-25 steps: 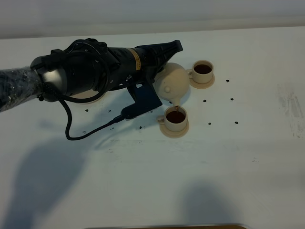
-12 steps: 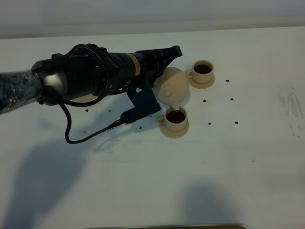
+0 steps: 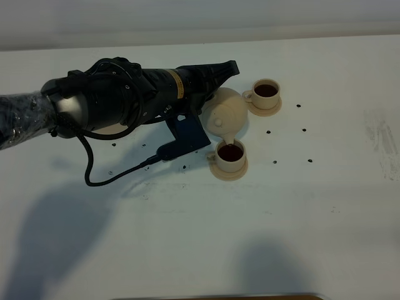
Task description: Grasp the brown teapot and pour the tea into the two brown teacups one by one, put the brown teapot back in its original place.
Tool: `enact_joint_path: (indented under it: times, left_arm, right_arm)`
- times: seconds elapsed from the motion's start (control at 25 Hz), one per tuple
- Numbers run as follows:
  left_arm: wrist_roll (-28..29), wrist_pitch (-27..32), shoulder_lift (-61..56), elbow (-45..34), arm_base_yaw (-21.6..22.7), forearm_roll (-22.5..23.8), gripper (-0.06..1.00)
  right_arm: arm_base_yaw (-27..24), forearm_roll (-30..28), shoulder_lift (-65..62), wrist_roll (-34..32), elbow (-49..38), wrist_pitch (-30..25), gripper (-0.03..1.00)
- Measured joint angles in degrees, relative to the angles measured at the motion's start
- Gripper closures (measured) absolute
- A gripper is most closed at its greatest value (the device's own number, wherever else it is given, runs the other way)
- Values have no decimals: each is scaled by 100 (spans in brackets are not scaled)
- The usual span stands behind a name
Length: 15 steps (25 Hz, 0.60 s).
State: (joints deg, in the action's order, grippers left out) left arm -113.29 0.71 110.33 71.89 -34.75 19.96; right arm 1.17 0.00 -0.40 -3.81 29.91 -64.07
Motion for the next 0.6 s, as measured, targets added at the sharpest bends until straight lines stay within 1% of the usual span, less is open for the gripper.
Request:
enact_joint_path:
  times: [0.6]
  left_arm:
    - [15, -71, 0, 0, 0, 175, 86]
  right_arm:
    - [0, 0, 0, 0, 0, 0, 62]
